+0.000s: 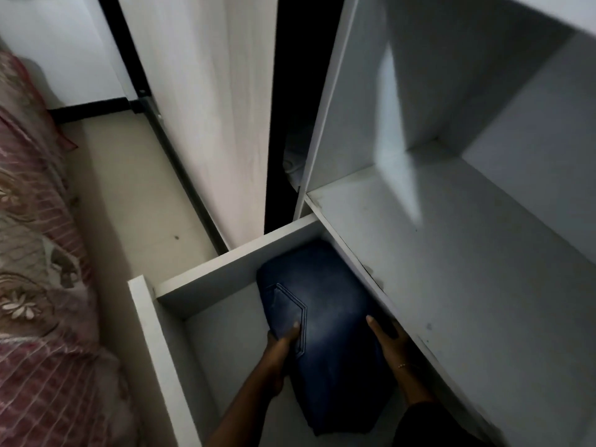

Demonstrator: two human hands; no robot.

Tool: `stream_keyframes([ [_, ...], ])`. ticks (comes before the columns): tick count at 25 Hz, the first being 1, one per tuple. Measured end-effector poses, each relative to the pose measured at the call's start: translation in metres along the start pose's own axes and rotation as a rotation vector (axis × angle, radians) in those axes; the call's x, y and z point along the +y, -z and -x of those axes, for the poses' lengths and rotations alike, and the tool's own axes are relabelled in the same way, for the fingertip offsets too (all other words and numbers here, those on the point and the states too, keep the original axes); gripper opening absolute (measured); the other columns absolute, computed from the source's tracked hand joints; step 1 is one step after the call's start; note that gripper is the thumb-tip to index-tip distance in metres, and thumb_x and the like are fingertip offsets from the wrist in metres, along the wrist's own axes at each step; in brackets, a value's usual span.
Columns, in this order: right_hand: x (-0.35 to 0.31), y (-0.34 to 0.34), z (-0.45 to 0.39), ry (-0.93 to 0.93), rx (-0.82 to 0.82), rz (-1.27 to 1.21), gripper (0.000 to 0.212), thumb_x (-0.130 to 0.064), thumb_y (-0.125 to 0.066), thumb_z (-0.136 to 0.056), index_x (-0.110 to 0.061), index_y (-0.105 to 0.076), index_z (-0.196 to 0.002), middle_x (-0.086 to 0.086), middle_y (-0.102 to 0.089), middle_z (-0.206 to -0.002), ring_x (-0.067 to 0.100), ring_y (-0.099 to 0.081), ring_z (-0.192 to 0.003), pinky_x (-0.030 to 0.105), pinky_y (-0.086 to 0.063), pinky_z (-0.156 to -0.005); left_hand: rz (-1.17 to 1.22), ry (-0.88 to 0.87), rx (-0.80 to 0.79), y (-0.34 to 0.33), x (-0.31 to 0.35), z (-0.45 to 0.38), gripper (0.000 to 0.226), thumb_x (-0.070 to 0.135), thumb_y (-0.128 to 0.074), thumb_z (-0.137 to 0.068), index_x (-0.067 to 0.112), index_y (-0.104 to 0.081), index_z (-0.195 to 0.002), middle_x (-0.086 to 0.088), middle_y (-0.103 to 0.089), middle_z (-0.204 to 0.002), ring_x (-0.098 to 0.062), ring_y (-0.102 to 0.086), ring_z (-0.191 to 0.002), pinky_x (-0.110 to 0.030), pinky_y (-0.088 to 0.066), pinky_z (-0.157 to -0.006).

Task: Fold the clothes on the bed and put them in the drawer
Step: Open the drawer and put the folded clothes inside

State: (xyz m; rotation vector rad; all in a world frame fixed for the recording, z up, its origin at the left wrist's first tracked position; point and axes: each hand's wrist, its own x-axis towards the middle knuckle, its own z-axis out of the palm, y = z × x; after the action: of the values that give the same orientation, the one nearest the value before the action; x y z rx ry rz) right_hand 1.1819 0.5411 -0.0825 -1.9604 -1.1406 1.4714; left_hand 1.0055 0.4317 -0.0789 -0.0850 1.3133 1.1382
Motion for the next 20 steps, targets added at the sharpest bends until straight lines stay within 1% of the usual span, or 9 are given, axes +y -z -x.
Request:
stream_keyframes([
  [3,0.008,-0.004,-0.009,0.055,0.168,0.001,0.061,-0.016,-0.062,-0.088,0.007,-0.036,-0.137,0.024,-0.035,-0.145,0.037,-0.032,-0.136,0.040,-0.022,-0.115,-0.017,0.015,-0.021,-0.021,-0.003,-0.008,0.072,0.037,-0.056,-0.091,0.022,-0.014,-0.149,-0.006,-0.039,-0.145,-0.028,-0.044,-0.128,-0.041,-0.040,-0.102],
  [7,-0.001,-0.021,0.002,0.129,0.243,0.161,0.050,-0.019,-0.048,-0.096,0.007,-0.037,-0.137,0.025,-0.034,-0.146,0.036,-0.032,-0.137,0.035,-0.021,-0.113,-0.075,0.111,-0.031,-0.034,0.003,-0.015,0.077,0.044,-0.058,-0.088,0.025,-0.012,-0.148,-0.007,-0.036,-0.148,-0.030,-0.042,-0.129,-0.044,-0.040,-0.099],
  [8,-0.006,-0.029,0.011,0.167,0.258,0.258,0.047,-0.022,-0.046,-0.098,0.004,-0.040,-0.137,0.026,-0.037,-0.144,0.037,-0.034,-0.135,0.038,-0.023,-0.111,-0.128,0.154,-0.022,-0.033,0.003,-0.015,0.079,0.049,-0.058,-0.087,0.027,-0.013,-0.148,-0.007,-0.036,-0.147,-0.031,-0.041,-0.128,-0.046,-0.040,-0.098],
  [10,-0.004,-0.042,0.028,0.346,0.306,0.572,0.056,-0.046,-0.041,-0.094,-0.007,-0.051,-0.133,0.026,-0.046,-0.137,0.042,-0.042,-0.126,0.053,-0.032,-0.101,-0.233,0.195,-0.021,-0.032,0.003,-0.012,0.084,0.059,-0.056,-0.083,0.030,-0.012,-0.148,-0.010,-0.036,-0.147,-0.034,-0.042,-0.127,-0.048,-0.042,-0.099],
  [13,0.016,-0.054,0.042,0.552,0.129,1.052,0.070,-0.072,-0.025,-0.081,-0.028,-0.051,-0.129,0.017,-0.049,-0.135,0.039,-0.037,-0.123,0.067,-0.038,-0.085,-0.265,0.157,-0.058,-0.025,-0.002,-0.013,0.091,0.064,-0.057,-0.077,0.027,-0.014,-0.149,-0.012,-0.040,-0.145,-0.033,-0.048,-0.122,-0.047,-0.046,-0.098],
  [16,0.023,-0.054,0.038,0.564,-0.076,1.226,0.087,-0.084,-0.030,-0.063,-0.034,-0.039,-0.135,0.012,-0.039,-0.140,0.040,-0.030,-0.127,0.073,-0.024,-0.094,-0.156,0.098,-0.091,-0.022,-0.001,-0.014,0.050,0.045,-0.047,-0.094,0.019,-0.040,-0.136,-0.009,-0.059,-0.122,-0.024,-0.060,-0.101,-0.037,-0.053,-0.080],
  [18,0.025,-0.046,0.032,0.591,-0.157,1.329,0.106,-0.090,-0.028,-0.051,-0.035,-0.025,-0.142,0.012,-0.035,-0.145,0.042,-0.026,-0.130,0.074,-0.015,-0.095,-0.097,0.160,-0.059,-0.025,0.002,-0.010,0.033,0.038,-0.045,-0.096,0.016,-0.049,-0.121,-0.006,-0.062,-0.099,-0.022,-0.060,-0.085,-0.032,-0.050,-0.067],
  [19,0.025,-0.040,0.029,0.624,-0.200,1.373,0.110,-0.090,-0.030,-0.047,-0.039,-0.015,-0.144,0.012,-0.027,-0.151,0.043,-0.019,-0.134,0.076,-0.013,-0.094,-0.084,0.189,-0.050,-0.025,0.002,-0.008,0.034,0.035,-0.046,-0.095,0.013,-0.051,-0.120,-0.006,-0.061,-0.096,-0.024,-0.059,-0.084,-0.033,-0.049,-0.066],
  [20,0.023,-0.036,0.026,0.654,-0.224,1.373,0.110,-0.087,-0.031,-0.045,-0.045,0.000,-0.142,0.010,-0.009,-0.157,0.043,-0.006,-0.139,0.077,-0.008,-0.095,-0.080,0.204,-0.054,-0.025,0.001,-0.009,0.037,0.032,-0.048,-0.094,0.010,-0.052,-0.123,-0.008,-0.060,-0.098,-0.027,-0.059,-0.086,-0.034,-0.050,-0.067],
])
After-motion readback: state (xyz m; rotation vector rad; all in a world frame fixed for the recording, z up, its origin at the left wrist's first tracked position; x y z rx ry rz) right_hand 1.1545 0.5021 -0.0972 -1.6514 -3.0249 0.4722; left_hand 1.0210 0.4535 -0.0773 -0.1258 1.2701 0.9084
